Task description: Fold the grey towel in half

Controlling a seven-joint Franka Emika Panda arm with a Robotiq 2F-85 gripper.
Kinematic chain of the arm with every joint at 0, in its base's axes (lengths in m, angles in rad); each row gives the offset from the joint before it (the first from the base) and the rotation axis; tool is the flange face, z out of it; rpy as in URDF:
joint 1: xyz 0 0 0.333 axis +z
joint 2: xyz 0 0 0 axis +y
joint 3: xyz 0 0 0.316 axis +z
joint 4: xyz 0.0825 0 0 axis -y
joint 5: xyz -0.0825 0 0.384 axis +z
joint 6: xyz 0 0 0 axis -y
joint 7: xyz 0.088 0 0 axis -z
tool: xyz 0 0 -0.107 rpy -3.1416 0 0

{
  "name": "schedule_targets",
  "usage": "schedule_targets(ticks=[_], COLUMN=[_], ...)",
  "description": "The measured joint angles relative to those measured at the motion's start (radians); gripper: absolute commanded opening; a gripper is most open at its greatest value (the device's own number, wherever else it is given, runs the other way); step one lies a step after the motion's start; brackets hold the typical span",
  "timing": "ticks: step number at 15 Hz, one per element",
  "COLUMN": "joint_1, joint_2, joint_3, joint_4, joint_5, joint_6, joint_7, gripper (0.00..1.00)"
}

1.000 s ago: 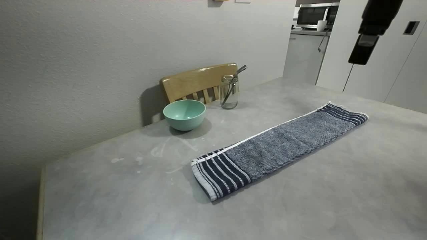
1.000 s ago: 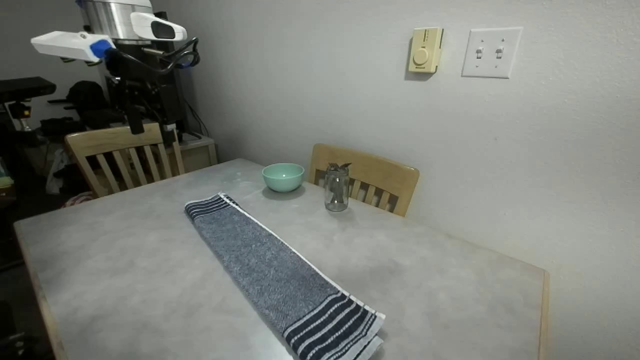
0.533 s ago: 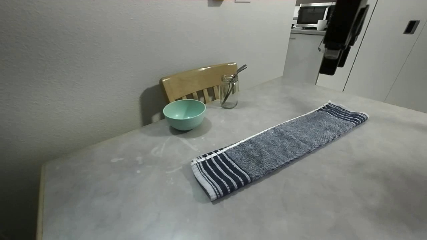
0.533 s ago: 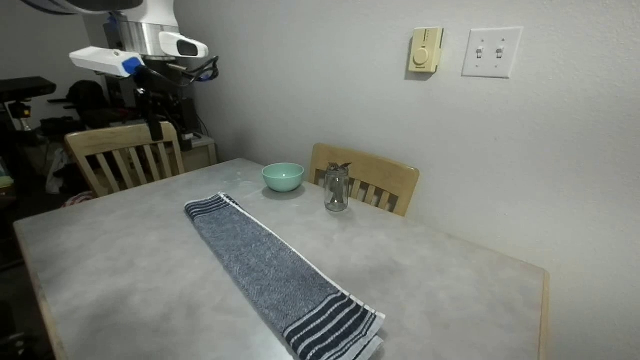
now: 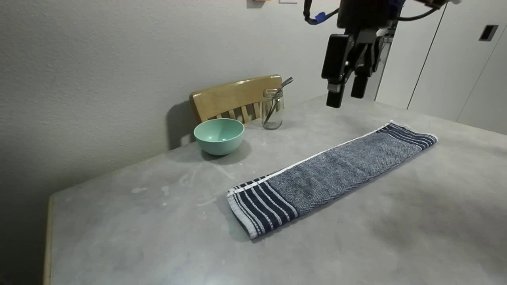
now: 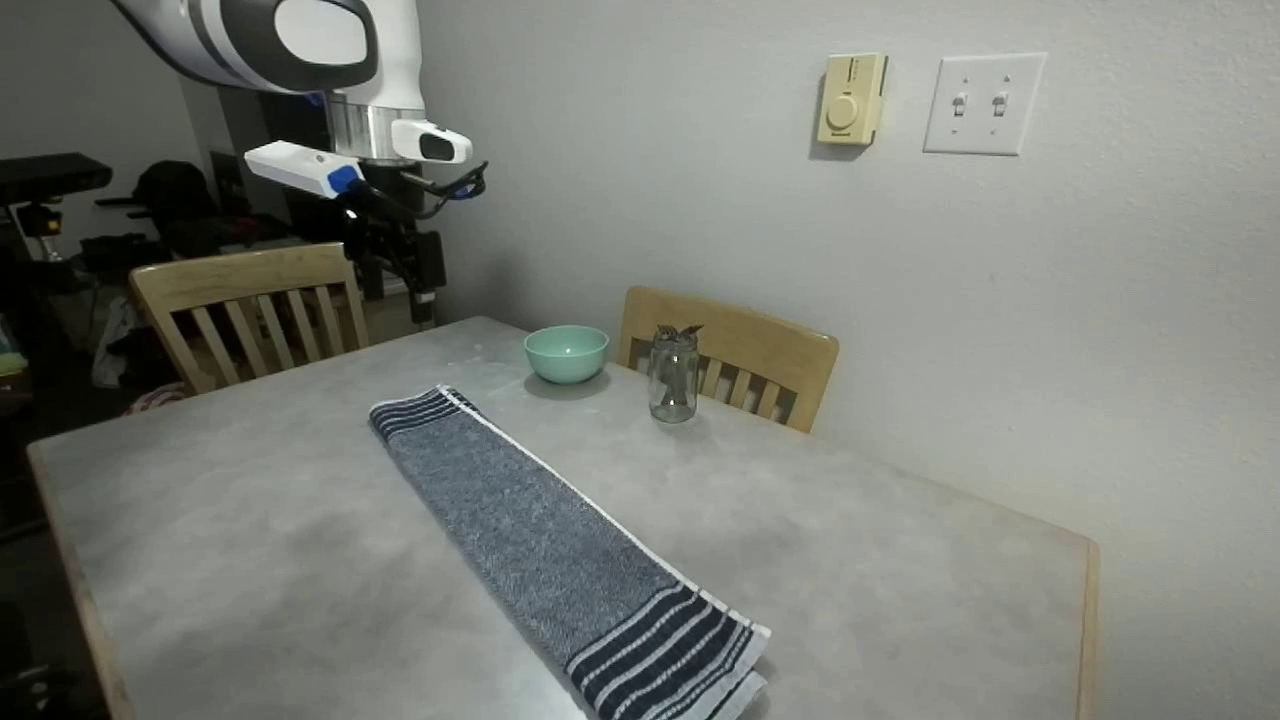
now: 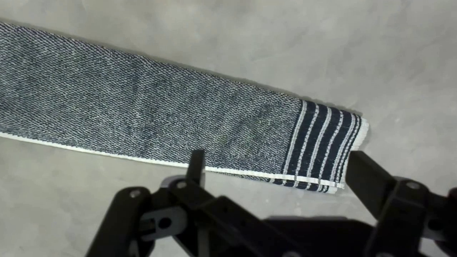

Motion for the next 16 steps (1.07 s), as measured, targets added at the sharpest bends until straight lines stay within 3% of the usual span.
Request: schedule_targets(ticks=[7,16], joint_1=[0.001,0.014], joint_2=[0.021,0.308], joint_3=[0.012,0.060], joint_4=[0.019,0.280], joint_5=[-0.001,-0.004], joint_6=[-0.001,-0.019], joint_7=[0.000,-0.050], gripper=[1.00,1.00])
